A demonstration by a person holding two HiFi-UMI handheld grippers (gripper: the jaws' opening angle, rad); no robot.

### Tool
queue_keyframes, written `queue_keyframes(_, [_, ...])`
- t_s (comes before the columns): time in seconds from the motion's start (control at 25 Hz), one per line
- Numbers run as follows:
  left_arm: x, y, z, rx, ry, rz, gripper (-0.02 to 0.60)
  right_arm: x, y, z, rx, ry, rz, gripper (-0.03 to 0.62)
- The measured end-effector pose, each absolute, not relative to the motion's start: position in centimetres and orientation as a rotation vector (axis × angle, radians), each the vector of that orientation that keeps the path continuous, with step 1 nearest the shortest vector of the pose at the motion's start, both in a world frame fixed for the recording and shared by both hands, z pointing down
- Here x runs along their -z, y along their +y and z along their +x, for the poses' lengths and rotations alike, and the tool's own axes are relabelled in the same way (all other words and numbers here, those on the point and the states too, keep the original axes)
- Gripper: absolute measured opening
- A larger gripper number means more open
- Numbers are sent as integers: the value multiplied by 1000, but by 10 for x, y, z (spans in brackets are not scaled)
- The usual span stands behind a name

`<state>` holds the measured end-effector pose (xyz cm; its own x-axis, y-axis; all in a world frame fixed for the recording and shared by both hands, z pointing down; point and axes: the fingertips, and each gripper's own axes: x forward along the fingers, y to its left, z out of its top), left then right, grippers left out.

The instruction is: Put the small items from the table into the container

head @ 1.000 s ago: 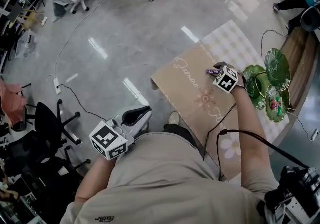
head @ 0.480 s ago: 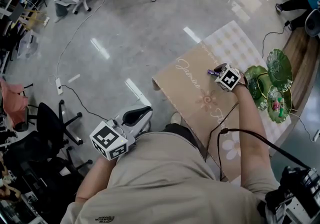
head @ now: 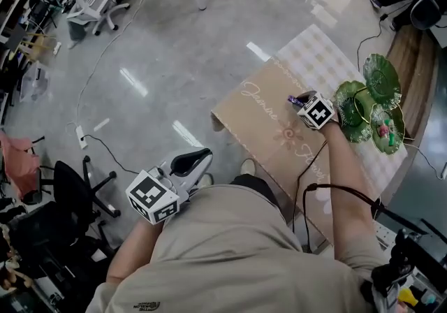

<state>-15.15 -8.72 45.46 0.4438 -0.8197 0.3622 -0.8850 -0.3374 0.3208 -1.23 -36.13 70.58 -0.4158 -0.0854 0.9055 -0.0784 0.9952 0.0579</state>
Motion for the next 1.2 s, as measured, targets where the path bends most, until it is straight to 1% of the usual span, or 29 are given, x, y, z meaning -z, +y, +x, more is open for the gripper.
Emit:
queue_keyframes(0.72, [-433, -48, -140, -209, -1153, 2486, 20, -582, -229, 18, -164, -2174, 495, 94])
queue_keyframes(1.2, [-433, -6, -130, -215, -920, 2582, 20, -535, -133, 25, -250, -2227, 702, 94])
